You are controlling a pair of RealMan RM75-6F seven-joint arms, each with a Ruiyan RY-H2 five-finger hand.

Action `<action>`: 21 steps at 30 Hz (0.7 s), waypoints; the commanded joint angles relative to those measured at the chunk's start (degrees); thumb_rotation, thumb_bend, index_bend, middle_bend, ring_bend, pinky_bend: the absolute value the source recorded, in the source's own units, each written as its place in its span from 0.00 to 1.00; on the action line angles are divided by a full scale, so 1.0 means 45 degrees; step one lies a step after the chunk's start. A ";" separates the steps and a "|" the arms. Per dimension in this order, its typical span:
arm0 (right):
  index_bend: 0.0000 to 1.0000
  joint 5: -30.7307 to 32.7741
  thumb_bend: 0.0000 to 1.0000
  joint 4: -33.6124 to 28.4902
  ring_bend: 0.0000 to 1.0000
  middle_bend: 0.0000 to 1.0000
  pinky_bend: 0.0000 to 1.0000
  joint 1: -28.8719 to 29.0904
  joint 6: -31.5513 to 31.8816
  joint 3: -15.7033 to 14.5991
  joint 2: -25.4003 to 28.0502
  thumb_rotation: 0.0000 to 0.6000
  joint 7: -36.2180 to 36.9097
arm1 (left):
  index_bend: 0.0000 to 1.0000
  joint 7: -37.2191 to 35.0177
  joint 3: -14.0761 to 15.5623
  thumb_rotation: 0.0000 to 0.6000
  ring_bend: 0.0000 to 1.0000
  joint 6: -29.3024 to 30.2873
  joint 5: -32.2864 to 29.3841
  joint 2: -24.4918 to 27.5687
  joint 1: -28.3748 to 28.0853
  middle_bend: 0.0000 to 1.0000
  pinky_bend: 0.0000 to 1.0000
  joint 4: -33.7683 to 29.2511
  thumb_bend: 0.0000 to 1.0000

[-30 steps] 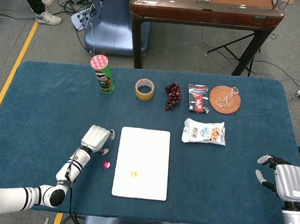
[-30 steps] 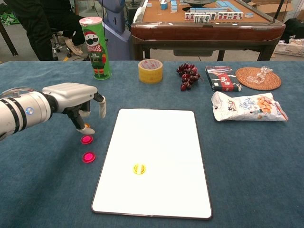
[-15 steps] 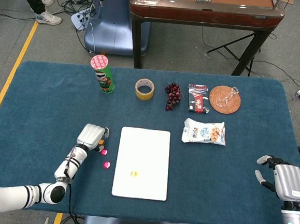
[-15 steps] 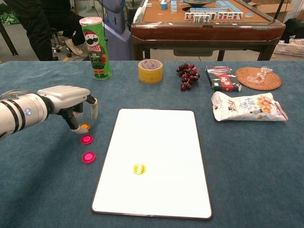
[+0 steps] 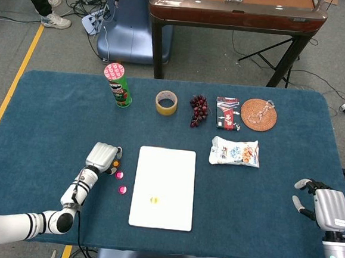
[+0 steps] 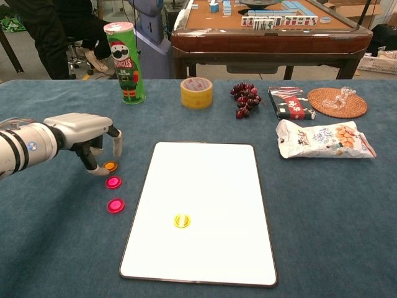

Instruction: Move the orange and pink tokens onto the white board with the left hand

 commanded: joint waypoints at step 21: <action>0.47 0.0048 0.25 0.0078 0.50 0.50 0.61 0.0014 -0.0074 -0.0013 -0.0052 1.00 0.0044 | 0.55 0.0337 0.0030 1.00 1.00 -0.0076 -0.0791 -0.0238 -0.0124 1.00 1.00 0.0321 0.31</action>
